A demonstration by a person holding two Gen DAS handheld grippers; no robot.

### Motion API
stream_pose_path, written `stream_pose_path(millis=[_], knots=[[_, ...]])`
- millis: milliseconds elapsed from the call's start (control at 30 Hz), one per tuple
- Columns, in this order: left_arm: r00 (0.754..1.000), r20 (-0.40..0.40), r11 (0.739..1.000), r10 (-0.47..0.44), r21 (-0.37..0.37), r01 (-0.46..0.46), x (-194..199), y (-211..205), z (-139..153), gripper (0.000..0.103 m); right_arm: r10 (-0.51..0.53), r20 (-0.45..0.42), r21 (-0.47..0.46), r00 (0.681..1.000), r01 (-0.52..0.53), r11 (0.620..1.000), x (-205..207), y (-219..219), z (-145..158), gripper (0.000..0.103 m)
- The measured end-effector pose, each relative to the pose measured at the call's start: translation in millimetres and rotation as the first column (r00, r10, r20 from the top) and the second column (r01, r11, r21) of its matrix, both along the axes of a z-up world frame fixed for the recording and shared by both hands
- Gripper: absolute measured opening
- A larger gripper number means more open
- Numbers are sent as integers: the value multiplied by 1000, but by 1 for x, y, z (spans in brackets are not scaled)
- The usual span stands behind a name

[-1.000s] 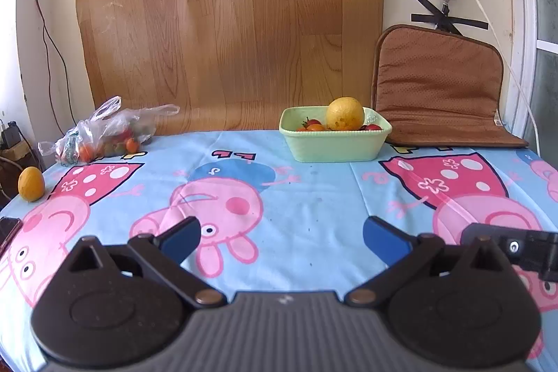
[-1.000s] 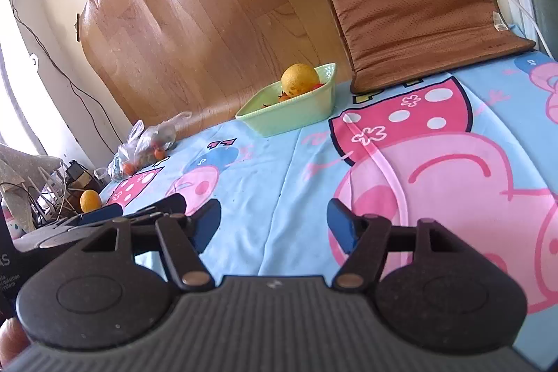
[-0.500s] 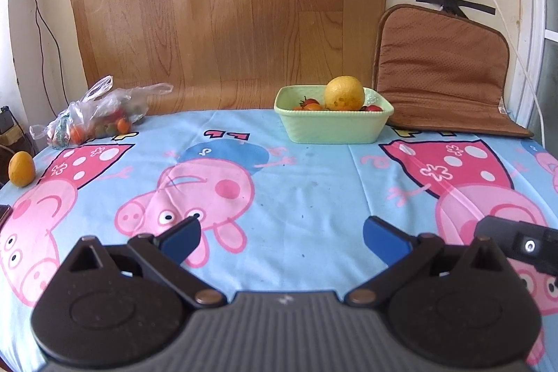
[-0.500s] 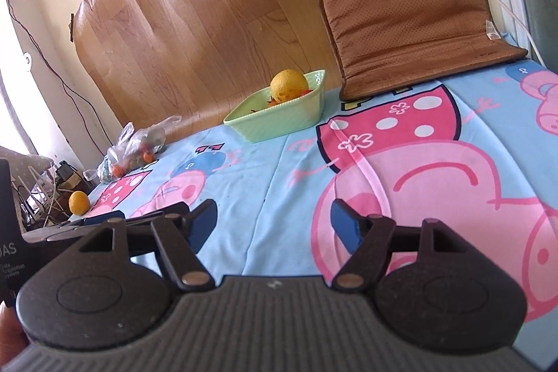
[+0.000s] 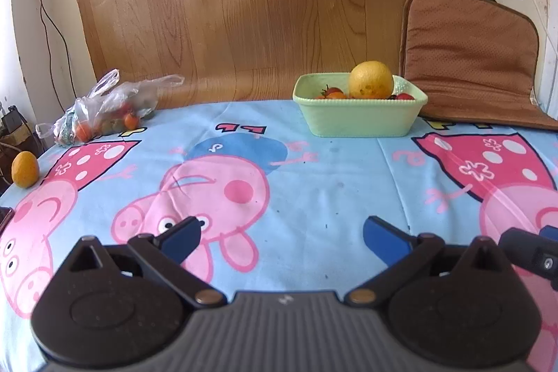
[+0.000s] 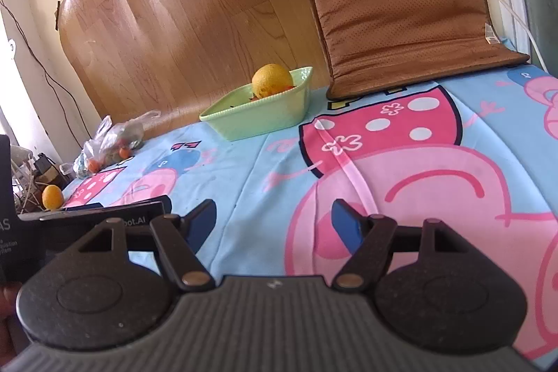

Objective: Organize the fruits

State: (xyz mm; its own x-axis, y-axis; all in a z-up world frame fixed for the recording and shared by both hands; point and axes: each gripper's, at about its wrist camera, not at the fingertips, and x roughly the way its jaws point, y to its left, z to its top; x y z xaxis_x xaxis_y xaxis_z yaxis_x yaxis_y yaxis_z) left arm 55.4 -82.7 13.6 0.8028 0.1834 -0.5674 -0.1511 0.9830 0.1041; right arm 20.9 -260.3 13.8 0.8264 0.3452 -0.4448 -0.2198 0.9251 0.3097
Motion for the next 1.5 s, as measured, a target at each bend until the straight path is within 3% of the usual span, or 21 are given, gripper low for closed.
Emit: stream_pose_path(millis=[433, 600, 733, 867, 1500], knots=[[999, 12, 999, -38, -5, 38, 18, -3, -17, 103, -21, 49, -47, 999, 23, 999, 40, 0, -2, 77], [998, 26, 997, -54, 58, 53, 26, -15, -20, 103, -28, 58, -35, 998, 30, 999, 43, -4, -7, 79], [997, 39, 995, -70, 70, 67, 26, -19, -20, 103, -1, 92, -82, 996, 9, 997, 38, 4, -6, 79], [996, 48, 996, -69, 64, 66, 24, -18, -21, 103, 23, 121, -115, 992, -9, 993, 36, 10, -6, 82], [998, 51, 999, -42, 14, 41, 21, -9, -21, 103, 8, 116, -103, 993, 4, 995, 37, 8, -7, 83]])
